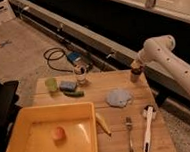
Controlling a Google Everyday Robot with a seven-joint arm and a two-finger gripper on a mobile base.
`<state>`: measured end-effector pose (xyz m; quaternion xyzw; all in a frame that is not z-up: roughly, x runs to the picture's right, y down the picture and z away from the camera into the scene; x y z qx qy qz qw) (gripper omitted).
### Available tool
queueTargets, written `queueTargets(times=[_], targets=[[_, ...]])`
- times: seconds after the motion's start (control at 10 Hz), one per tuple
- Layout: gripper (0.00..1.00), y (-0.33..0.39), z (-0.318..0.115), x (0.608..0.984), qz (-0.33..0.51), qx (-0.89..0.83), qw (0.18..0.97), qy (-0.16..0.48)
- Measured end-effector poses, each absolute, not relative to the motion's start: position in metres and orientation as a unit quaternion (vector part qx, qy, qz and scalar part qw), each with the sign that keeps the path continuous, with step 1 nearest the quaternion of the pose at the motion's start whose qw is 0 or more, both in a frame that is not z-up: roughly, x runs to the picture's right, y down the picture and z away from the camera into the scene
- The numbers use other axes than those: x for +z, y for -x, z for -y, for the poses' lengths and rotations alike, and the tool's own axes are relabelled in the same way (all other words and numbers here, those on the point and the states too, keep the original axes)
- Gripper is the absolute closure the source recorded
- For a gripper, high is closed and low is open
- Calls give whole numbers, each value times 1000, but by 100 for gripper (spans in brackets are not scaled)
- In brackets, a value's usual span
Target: Place grapes in metal cup
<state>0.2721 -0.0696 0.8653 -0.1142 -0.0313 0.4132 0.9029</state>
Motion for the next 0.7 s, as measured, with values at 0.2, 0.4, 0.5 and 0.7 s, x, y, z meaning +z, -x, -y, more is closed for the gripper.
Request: queueTargets(times=[0.2, 0.4, 0.5, 0.7], targets=[[59, -275, 73, 867, 31, 415, 902, 117], [39, -278, 73, 869, 34, 420, 899, 121], [31, -279, 73, 869, 37, 422, 897, 123], [20, -283, 70, 869, 41, 428, 893, 128]])
